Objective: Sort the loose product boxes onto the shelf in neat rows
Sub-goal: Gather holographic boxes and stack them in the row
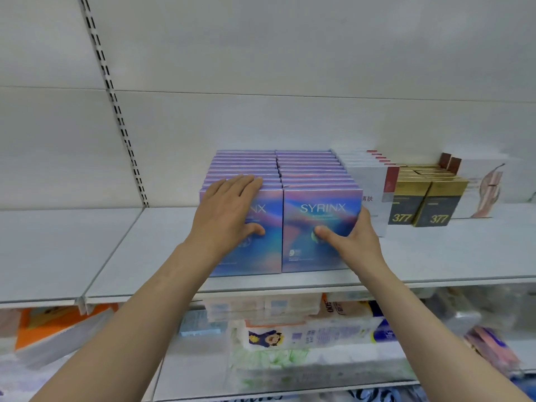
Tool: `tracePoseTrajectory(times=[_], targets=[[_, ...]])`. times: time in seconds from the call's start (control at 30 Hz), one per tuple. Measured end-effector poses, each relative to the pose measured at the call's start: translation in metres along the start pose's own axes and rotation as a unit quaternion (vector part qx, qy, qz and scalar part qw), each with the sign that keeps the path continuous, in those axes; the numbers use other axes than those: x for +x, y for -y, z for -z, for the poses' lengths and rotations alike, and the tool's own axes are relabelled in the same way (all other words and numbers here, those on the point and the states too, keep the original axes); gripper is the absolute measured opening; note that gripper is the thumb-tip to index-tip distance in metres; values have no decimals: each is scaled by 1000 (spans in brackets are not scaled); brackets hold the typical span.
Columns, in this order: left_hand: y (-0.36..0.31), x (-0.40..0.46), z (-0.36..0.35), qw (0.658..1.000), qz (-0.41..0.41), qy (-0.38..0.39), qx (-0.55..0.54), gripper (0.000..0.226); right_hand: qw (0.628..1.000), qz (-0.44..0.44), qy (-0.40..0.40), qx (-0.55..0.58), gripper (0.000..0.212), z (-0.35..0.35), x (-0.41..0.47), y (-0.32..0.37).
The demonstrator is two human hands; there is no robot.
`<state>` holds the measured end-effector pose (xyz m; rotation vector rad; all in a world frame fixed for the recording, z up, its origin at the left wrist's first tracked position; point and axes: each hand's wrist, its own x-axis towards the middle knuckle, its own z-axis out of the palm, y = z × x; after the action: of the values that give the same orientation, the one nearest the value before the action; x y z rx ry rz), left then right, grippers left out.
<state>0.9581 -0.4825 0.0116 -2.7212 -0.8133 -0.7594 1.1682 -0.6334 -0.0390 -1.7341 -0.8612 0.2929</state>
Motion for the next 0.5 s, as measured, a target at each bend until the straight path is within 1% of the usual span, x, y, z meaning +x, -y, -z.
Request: tracePoseTrajectory(times=[0.03,0.07,0.1,0.13,0.17,0.23,0.3,0.33,0.4,0.5], targets=[[0,1,1,1000,-1,1,-1,94,999,21,-6,-27,85,1,-1,2],[-1,2,2,1000,0,4,-5,95,995,58,-28,-73,90,3,0,5],[0,3,3,1000,2,11,-11,97,984,103,-55,-138,98,6,2,9],[1,5,5,1000,6,22,-17,100,963,148,-76,-210,104,10,5,13],[2,8,6,999,8,35,-20,103,936,194,-83,-282,106,13,8,21],[3,15,9,998,8,67,-14,106,877,259,-42,-402,96,18,18,37],[1,21,11,995,7,94,-13,106,843,271,24,-464,89,16,28,51],[0,23,12,995,7,102,-16,106,835,267,52,-478,89,13,32,57],[-1,26,13,994,8,111,-21,105,837,251,89,-477,88,8,37,64],[0,27,13,993,10,111,-27,102,847,252,99,-458,86,3,38,69]])
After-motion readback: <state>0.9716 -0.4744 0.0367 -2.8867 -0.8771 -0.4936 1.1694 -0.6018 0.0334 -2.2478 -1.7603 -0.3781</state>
